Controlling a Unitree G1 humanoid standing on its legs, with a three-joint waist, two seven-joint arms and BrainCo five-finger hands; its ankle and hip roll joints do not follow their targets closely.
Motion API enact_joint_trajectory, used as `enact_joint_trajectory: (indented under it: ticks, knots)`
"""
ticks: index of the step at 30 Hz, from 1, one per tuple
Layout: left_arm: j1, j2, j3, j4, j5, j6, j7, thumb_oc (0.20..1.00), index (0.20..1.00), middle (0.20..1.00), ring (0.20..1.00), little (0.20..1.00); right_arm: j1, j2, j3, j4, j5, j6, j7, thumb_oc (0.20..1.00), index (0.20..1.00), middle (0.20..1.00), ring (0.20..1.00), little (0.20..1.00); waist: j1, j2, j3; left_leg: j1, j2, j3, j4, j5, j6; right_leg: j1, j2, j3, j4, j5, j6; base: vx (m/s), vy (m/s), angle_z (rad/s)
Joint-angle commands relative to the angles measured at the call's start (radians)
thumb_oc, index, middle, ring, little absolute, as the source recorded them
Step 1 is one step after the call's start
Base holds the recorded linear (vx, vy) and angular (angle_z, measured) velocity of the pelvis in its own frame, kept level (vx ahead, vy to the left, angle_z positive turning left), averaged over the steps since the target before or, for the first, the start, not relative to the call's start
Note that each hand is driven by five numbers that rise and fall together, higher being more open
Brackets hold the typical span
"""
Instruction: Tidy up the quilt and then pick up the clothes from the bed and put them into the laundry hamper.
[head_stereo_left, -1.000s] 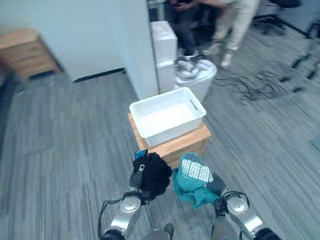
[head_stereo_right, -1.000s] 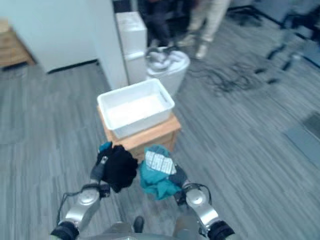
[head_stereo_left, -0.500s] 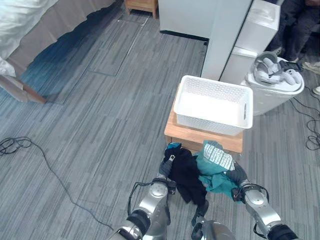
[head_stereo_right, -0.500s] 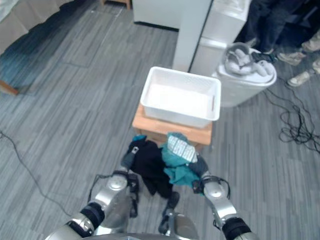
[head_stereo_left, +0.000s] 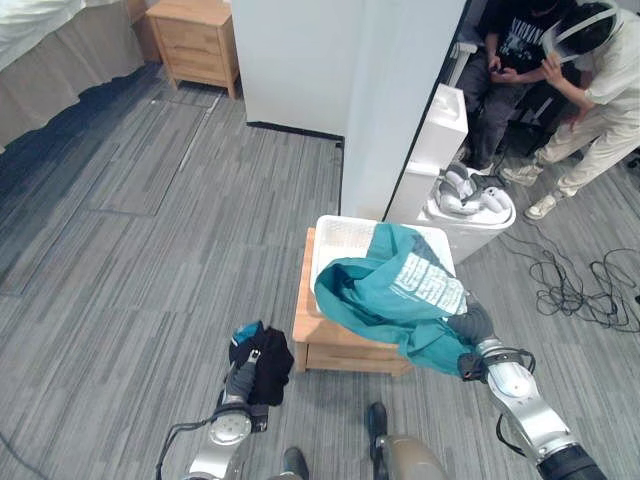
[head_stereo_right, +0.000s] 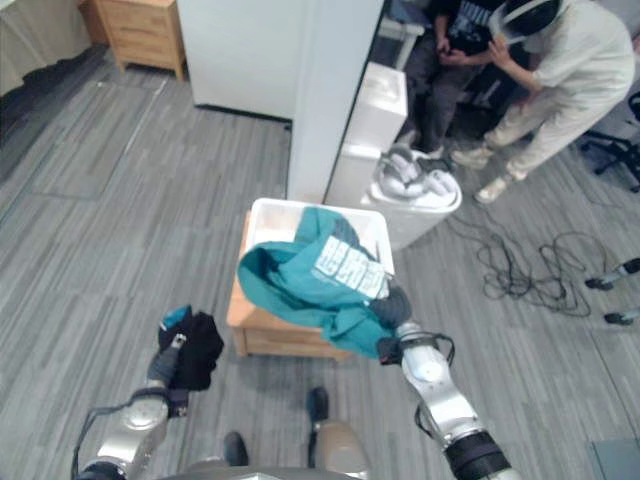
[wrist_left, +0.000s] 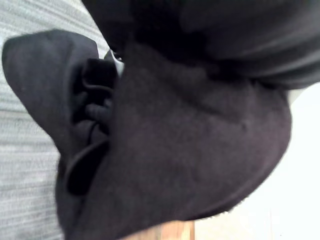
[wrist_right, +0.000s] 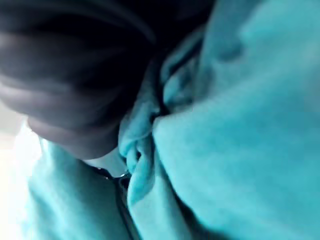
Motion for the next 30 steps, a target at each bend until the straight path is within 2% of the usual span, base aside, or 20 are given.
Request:
enact_joint_trajectory:
  ticks: [1, 7, 9, 14, 16, 17, 18, 20, 21, 22, 24, 25, 28, 30]
  knots:
    - [-0.063, -0.045, -0.016, -0.037, -0.061, -0.030, -0.065, 0.200, 0.200, 0.200, 0.200, 0.200, -0.154, -0.070, -0.044, -0.079, -0.050, -0.022, 0.000, 0.200, 0.200, 0.200, 0.200, 0.200, -0.011, 0.062, 0.012, -0.031, 0.118, -0.054, -0.004, 0.029, -0.091, 0.146, 0.031, -0.026, -0.008, -0.127, -0.009, 0.13, -0.064, -0.02]
    - [-0.025, -0.039, -0.032, -0.030, -0.036, -0.012, -0.108, 0.200, 0.200, 0.200, 0.200, 0.200, -0.347, -0.103, 0.020, -0.034, -0.102, 0.010, 0.026, 0.200, 0.200, 0.200, 0.200, 0.200, 0.002, 0.072, 0.022, -0.020, 0.128, -0.049, -0.007, 0.026, -0.105, 0.183, 0.027, -0.053, -0.050, -0.124, -0.017, 0.07, -0.050, -0.04]
    - [-0.037, -0.039, -0.043, -0.041, -0.044, -0.019, -0.110, 0.200, 0.200, 0.200, 0.200, 0.200, -0.430, -0.122, 0.057, 0.010, -0.118, 0.017, 0.033, 0.200, 0.200, 0.200, 0.200, 0.200, 0.011, 0.076, 0.042, -0.033, 0.129, -0.053, -0.007, 0.030, -0.109, 0.177, 0.023, -0.057, -0.058, -0.117, -0.014, -0.04, -0.048, -0.08]
    - [-0.140, 0.020, -0.107, -0.173, -0.053, -0.065, -0.081, 0.200, 0.200, 0.200, 0.200, 0.200, -0.779, -0.235, 0.122, 0.269, -0.155, 0.078, -0.032, 0.200, 0.200, 0.200, 0.200, 0.200, 0.045, 0.104, 0.161, -0.177, 0.126, -0.074, -0.007, 0.078, -0.119, 0.010, 0.019, -0.052, -0.018, -0.097, -0.015, -0.26, -0.025, 0.10]
    - [-0.160, 0.057, -0.135, -0.266, -0.003, -0.079, -0.081, 0.200, 0.200, 0.200, 0.200, 0.200, -0.927, -0.255, 0.149, 0.424, -0.147, 0.106, -0.060, 0.200, 0.200, 0.200, 0.200, 0.200, 0.059, 0.131, 0.195, -0.235, 0.129, -0.069, -0.007, 0.095, -0.126, -0.047, 0.012, -0.058, -0.008, -0.089, -0.011, -0.12, -0.006, 0.22]
    - [-0.160, 0.056, -0.134, -0.267, -0.003, -0.078, -0.081, 0.200, 0.200, 0.200, 0.200, 0.200, -0.930, -0.255, 0.151, 0.428, -0.147, 0.104, -0.060, 0.200, 0.200, 0.200, 0.200, 0.200, 0.059, 0.132, 0.194, -0.237, 0.130, -0.068, -0.007, 0.095, -0.126, -0.050, 0.013, -0.058, -0.007, -0.089, -0.012, -0.05, -0.038, 0.12]
    - [-0.157, 0.071, -0.135, -0.295, -0.014, -0.076, -0.093, 0.200, 0.200, 0.200, 0.200, 0.200, -1.007, -0.264, 0.170, 0.522, -0.149, 0.134, -0.066, 0.200, 0.200, 0.200, 0.200, 0.200, 0.068, 0.148, 0.210, -0.263, 0.130, -0.068, -0.007, 0.102, -0.129, -0.073, 0.010, -0.057, -0.008, -0.085, -0.008, 0.00, 0.000, 0.00]
    - [-0.158, 0.073, -0.132, -0.302, -0.053, -0.070, -0.107, 0.200, 0.200, 0.200, 0.200, 0.200, -1.049, -0.274, 0.192, 0.600, -0.160, 0.154, -0.054, 0.200, 0.200, 0.200, 0.200, 0.200, 0.073, 0.160, 0.219, -0.282, 0.131, -0.068, -0.007, 0.111, -0.133, -0.090, 0.008, -0.057, -0.008, -0.081, -0.006, -0.08, -0.016, 0.05]
    - [-0.168, 0.067, -0.131, -0.320, -0.124, -0.058, -0.131, 0.200, 0.200, 0.200, 0.200, 0.200, -1.121, -0.269, 0.224, 0.795, -0.165, 0.189, -0.031, 1.000, 1.000, 1.000, 1.000, 1.000, 0.083, 0.186, 0.228, -0.312, 0.133, -0.065, -0.007, 0.125, -0.145, -0.106, 0.004, -0.068, -0.024, -0.068, -0.002, -0.10, 0.002, 0.08]
    - [-0.169, 0.066, -0.129, -0.320, -0.125, -0.058, -0.132, 0.200, 0.200, 0.200, 0.200, 0.200, -1.126, -0.268, 0.228, 0.801, -0.164, 0.186, -0.031, 1.000, 1.000, 1.000, 1.000, 1.000, 0.081, 0.187, 0.228, -0.314, 0.133, -0.066, -0.007, 0.126, -0.145, -0.107, 0.004, -0.068, -0.026, -0.067, -0.002, -0.08, 0.014, 0.08]
    - [-0.184, 0.064, -0.138, -0.344, -0.139, -0.051, -0.141, 0.200, 0.200, 0.200, 0.200, 0.200, -1.159, -0.266, 0.270, 0.943, -0.216, 0.206, -0.012, 1.000, 1.000, 1.000, 1.000, 1.000, 0.083, 0.208, 0.233, -0.329, 0.137, -0.068, -0.007, 0.131, -0.155, -0.103, 0.003, -0.075, -0.057, -0.055, 0.003, -0.05, 0.025, 0.15]
    - [-0.200, 0.064, -0.140, -0.379, -0.103, -0.051, -0.133, 0.200, 0.200, 0.200, 0.200, 0.200, -1.135, -0.268, 0.282, 0.993, -0.266, 0.210, -0.017, 1.000, 1.000, 1.000, 1.000, 1.000, 0.078, 0.220, 0.232, -0.329, 0.145, -0.070, -0.007, 0.134, -0.163, -0.095, 0.005, -0.077, -0.081, -0.045, 0.008, -0.03, 0.023, 0.13]
    - [-0.225, 0.069, -0.138, -0.379, -0.034, -0.072, -0.107, 0.200, 0.200, 0.200, 0.200, 0.200, -1.093, -0.248, 0.247, 0.977, -0.257, 0.205, -0.042, 1.000, 1.000, 1.000, 1.000, 1.000, 0.072, 0.216, 0.227, -0.318, 0.155, -0.062, -0.007, 0.129, -0.165, -0.091, 0.008, -0.067, -0.090, -0.044, 0.013, -0.01, -0.008, -0.01]
    - [-0.241, 0.061, -0.126, -0.351, -0.017, -0.079, -0.093, 0.200, 0.200, 0.200, 0.200, 0.200, -1.050, -0.236, 0.210, 0.887, -0.253, 0.221, -0.057, 1.000, 1.000, 1.000, 1.000, 1.000, 0.062, 0.201, 0.222, -0.302, 0.164, -0.040, -0.007, 0.123, -0.165, -0.093, 0.011, -0.048, -0.090, -0.040, 0.019, 0.00, -0.037, -0.02]
